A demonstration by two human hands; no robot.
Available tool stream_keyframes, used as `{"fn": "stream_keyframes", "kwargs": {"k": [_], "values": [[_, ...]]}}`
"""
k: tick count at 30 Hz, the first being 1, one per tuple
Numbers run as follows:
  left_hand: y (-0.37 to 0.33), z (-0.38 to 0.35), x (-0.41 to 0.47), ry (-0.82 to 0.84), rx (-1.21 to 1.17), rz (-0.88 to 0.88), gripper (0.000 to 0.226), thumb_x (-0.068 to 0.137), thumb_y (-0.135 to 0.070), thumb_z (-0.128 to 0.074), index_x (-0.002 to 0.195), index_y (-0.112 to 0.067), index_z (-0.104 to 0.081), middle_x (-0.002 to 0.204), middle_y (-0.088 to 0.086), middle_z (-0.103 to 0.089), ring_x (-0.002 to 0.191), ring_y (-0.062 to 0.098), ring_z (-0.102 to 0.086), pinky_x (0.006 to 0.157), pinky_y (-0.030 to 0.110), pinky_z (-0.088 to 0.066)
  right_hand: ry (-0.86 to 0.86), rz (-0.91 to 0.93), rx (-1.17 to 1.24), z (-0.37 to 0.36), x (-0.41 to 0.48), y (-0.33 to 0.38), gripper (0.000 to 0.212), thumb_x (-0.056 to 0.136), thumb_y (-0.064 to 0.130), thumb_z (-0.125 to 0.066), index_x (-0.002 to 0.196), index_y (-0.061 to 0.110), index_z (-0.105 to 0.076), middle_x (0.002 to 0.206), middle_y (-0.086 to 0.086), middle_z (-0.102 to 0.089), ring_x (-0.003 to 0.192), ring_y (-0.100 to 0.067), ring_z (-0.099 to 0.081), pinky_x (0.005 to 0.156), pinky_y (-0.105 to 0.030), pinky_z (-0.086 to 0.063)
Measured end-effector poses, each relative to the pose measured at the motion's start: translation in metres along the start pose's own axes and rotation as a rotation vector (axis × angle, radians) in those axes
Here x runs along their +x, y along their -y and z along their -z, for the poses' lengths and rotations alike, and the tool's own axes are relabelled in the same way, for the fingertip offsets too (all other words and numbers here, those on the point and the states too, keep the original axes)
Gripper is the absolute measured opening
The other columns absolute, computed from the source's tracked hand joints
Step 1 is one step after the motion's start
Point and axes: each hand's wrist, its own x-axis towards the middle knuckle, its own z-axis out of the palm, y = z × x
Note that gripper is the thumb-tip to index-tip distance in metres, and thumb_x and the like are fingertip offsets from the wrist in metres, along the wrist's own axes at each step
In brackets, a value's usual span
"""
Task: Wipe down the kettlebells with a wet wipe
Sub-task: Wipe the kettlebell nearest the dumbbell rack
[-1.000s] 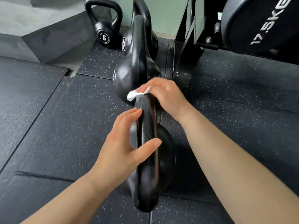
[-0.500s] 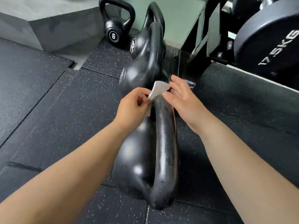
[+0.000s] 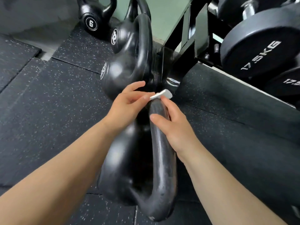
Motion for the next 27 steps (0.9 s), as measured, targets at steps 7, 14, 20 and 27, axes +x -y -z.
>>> {"fn": "stream_keyframes", "kwargs": {"k": [7, 14, 20, 27], "values": [[0.038, 0.017, -0.005, -0.018, 0.07, 0.13, 0.019, 0.071, -0.008, -0.069, 0.064, -0.023, -0.06, 0.062, -0.017, -0.064, 0.055, -0.01, -0.054, 0.068, 0.016, -0.044, -0.024, -0.004, 0.042, -0.001, 0.0, 0.0, 0.057, 0.082, 0.02, -0.056, 0.133, 0.031, -0.034, 0.12, 0.023, -0.04, 0.095, 0.017, -0.041, 0.078, -0.002, -0.034], [0.023, -0.002, -0.015, -0.159, 0.261, -0.077, 0.034, 0.075, -0.005, -0.062, 0.063, -0.032, -0.045, 0.066, -0.012, -0.051, 0.062, -0.002, -0.048, 0.066, 0.01, -0.04, -0.05, 0.04, 0.061, -0.001, 0.0, -0.004, 0.055, 0.082, 0.019, -0.057, 0.132, 0.028, -0.037, 0.123, 0.02, -0.042, 0.105, 0.009, -0.043, 0.079, 0.003, -0.036], [0.037, 0.011, -0.017, -0.037, 0.52, 0.005, 0.008, 0.079, -0.008, -0.06, 0.082, -0.015, -0.058, 0.071, -0.004, -0.052, 0.069, 0.017, -0.048, 0.063, 0.012, -0.036, -0.055, 0.047, 0.088, -0.001, 0.003, -0.006, 0.054, 0.082, 0.018, -0.057, 0.132, 0.027, -0.037, 0.119, 0.019, -0.041, 0.11, 0.005, -0.04, 0.08, -0.004, -0.035], [0.028, 0.042, -0.055, 0.147, 0.746, 0.091, 0.016, 0.078, 0.0, -0.059, 0.075, -0.015, -0.066, 0.072, 0.002, -0.066, 0.069, 0.003, -0.058, 0.059, 0.011, -0.035, -0.05, 0.044, 0.071, -0.001, 0.001, -0.005, 0.055, 0.083, 0.021, -0.055, 0.134, 0.025, -0.035, 0.14, 0.008, -0.039, 0.126, -0.007, -0.037, 0.096, -0.021, -0.03]]}}
